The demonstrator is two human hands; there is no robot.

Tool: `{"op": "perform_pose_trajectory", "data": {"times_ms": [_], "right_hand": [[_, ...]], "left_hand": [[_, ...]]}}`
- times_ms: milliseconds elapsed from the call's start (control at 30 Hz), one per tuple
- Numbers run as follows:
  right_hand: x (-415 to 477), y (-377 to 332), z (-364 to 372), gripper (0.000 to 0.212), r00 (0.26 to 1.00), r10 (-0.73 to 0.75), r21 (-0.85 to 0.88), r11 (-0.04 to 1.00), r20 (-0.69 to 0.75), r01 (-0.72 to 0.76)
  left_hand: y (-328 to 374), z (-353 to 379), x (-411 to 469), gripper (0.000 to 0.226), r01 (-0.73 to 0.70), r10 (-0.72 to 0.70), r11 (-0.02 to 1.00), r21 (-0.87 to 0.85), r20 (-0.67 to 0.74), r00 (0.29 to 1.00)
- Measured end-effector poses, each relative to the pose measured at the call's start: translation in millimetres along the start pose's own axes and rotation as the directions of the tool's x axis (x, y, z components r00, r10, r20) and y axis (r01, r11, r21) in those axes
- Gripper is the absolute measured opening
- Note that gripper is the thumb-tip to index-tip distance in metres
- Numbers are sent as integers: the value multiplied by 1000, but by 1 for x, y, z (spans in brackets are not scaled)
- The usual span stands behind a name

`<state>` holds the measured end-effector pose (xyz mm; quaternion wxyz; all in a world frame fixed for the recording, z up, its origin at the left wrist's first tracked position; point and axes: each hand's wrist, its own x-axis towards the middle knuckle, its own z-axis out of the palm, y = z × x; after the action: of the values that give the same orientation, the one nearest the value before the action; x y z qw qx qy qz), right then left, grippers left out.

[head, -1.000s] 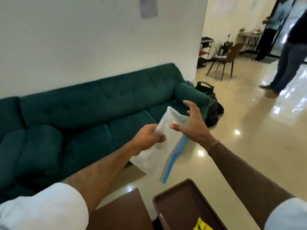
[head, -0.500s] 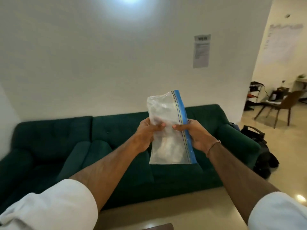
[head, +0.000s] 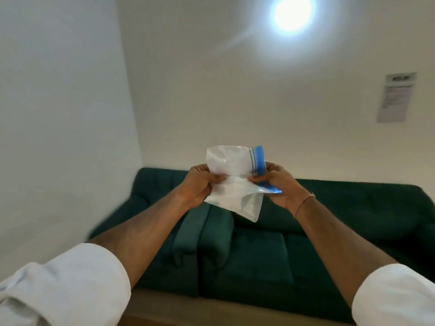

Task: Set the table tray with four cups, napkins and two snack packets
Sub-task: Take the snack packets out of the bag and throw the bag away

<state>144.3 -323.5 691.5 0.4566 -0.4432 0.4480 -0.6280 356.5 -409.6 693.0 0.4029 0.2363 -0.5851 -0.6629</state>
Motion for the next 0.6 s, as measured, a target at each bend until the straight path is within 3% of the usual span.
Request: {"op": "perform_pose_trajectory", "data": {"times_ms": [133, 200, 233, 333, 400, 500, 600], "right_hand": [[21, 19, 105, 37, 996, -45, -60, 997, 80, 50], [34, 29, 153, 38, 997, -54, -82, 995, 64, 59], [41, 35, 180, 40, 997, -57, -89, 994, 60, 62], [61, 56, 254, 34, 997, -53, -49, 997, 62, 57], [70, 69, 299, 24, 996, -42, -20, 999, 81, 44], [85, 89, 360, 26, 985, -42, 30, 999, 167, 37], [107, 116, 402, 49, 942, 105, 242, 952, 319, -187]], "left_hand": [[34, -94, -42, 45, 7, -10, 1000, -17, -172, 985], [50, -139, -61, 33, 8, -28, 996, -87, -223, 975], [56, -164, -71, 31, 28, -50, 995, -101, -222, 974], [71, -232, -102, 57, 145, -145, 989, -11, -142, 979], [75, -267, -120, 43, 146, -139, 986, 79, -86, 987], [76, -321, -143, 12, 102, -70, 991, 90, -306, 950], [71, -381, -153, 16, 40, 36, 990, 132, -532, 846]]}}
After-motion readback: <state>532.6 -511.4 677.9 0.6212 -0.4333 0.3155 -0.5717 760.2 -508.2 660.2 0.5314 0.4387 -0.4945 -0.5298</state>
